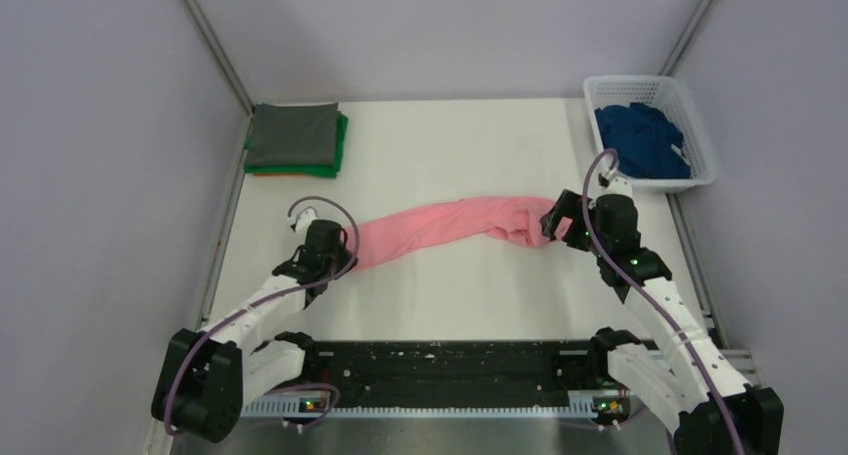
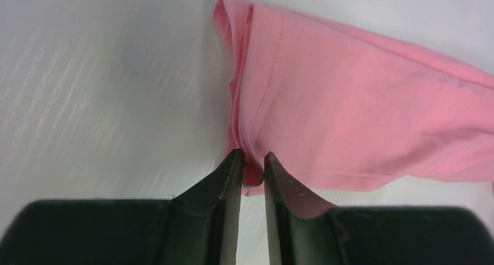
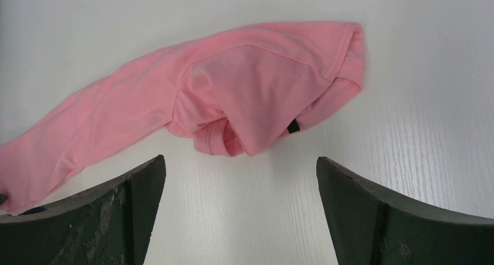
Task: Fold and stack the t-shirts
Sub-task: Flatten out the tshirt
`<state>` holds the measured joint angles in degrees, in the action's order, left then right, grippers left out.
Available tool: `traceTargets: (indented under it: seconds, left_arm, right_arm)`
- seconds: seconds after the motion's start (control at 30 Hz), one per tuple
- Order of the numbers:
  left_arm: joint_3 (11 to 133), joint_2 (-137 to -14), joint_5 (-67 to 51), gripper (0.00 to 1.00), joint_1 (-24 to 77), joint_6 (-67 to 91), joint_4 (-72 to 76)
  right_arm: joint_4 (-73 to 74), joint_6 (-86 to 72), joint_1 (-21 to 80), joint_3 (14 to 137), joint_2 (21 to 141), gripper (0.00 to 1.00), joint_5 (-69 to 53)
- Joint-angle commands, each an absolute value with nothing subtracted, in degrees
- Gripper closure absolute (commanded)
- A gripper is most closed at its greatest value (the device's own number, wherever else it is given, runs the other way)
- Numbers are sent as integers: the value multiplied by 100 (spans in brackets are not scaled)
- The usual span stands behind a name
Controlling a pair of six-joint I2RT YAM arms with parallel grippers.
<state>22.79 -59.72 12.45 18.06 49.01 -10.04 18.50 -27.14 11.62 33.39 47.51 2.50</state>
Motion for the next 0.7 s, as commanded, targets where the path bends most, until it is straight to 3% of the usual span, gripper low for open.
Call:
traceTargets:
  seconds: [0.0, 0.1, 0.2, 0.4, 0.67]
  left_arm:
    - [2597, -6054, 1271, 77, 1775, 4803, -847]
    - [2665, -6052, 1293, 85, 1775, 4785, -930]
    - [2741, -6018, 1318, 100, 1771, 4782, -1039]
    - [3052, -5825, 1232, 100, 1775, 4685, -1588]
    - [3958, -5779, 989, 100, 1775, 4361, -3446]
  right_arm:
    - [1808, -2653, 1195, 3439, 4716, 1, 341]
    - [1808, -2653, 1195, 3437, 4711, 1, 342]
    - [1811, -2639, 1190, 3444, 4738, 1, 343]
    - [1831, -2609, 1191, 3445, 4840, 1, 325]
    - [1985, -2458, 1208, 3521, 5118, 4, 145]
